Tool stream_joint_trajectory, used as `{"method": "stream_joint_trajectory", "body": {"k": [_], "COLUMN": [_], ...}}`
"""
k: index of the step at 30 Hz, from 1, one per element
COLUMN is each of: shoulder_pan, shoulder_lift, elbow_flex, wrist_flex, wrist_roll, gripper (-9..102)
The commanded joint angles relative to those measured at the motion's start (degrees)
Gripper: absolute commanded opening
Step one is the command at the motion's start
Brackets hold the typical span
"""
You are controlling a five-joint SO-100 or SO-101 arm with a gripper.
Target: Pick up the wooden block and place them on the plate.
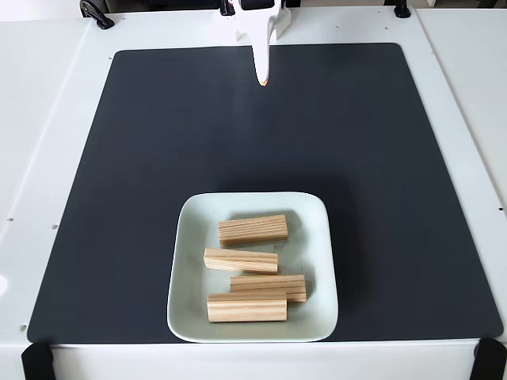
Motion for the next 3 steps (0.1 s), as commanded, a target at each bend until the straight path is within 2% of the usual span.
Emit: {"method": "stream_joint_trajectory", "body": {"k": [1, 3], "shoulder_pan": [-0.18, -0.18], "shoulder_lift": [0.26, 0.26], "elbow_flex": [-0.18, -0.18], "wrist_flex": [0.09, 0.09], "wrist_roll": [0.26, 0.26], "gripper": [-1, -1]}}
